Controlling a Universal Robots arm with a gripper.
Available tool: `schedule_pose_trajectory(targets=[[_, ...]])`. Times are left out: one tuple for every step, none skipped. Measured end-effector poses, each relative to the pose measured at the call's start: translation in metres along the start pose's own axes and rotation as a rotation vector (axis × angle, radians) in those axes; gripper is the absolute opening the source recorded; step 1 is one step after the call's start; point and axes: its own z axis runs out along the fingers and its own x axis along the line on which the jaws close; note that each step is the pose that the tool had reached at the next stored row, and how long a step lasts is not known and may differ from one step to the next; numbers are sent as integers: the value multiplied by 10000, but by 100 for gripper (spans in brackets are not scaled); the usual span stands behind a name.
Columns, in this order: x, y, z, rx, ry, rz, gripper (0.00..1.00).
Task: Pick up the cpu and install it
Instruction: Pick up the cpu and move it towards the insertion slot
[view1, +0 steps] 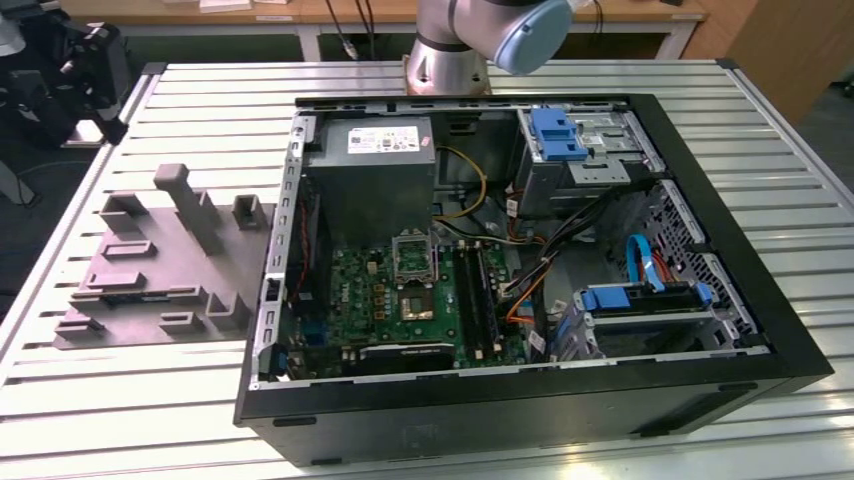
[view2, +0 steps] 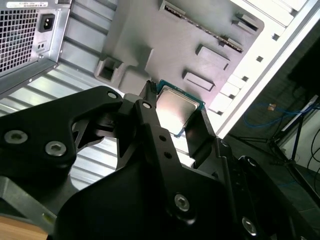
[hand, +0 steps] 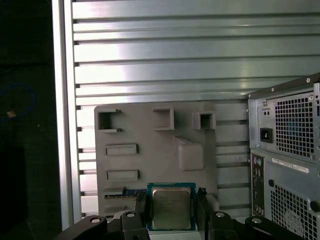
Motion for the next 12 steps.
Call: schedule_pose_trajectory(targets=[[-16, 1, 0, 0, 0, 0, 47], [-32, 2, 1, -1, 0, 0, 47], [-48, 3, 1, 0, 0, 0, 47], [-63, 4, 1, 0, 1, 0, 47], [-77, 5, 2, 0, 0, 0, 47], [-90, 5, 2, 0, 0, 0, 47], [-98, 6, 3, 0, 0, 0, 47], [-99, 6, 3, 0, -1, 0, 47], [-99, 6, 3, -1, 0, 1, 47], [-99, 6, 3, 0, 0, 1, 47], [-100, 6, 3, 0, 0, 0, 47], [-101, 6, 3, 0, 0, 0, 47]])
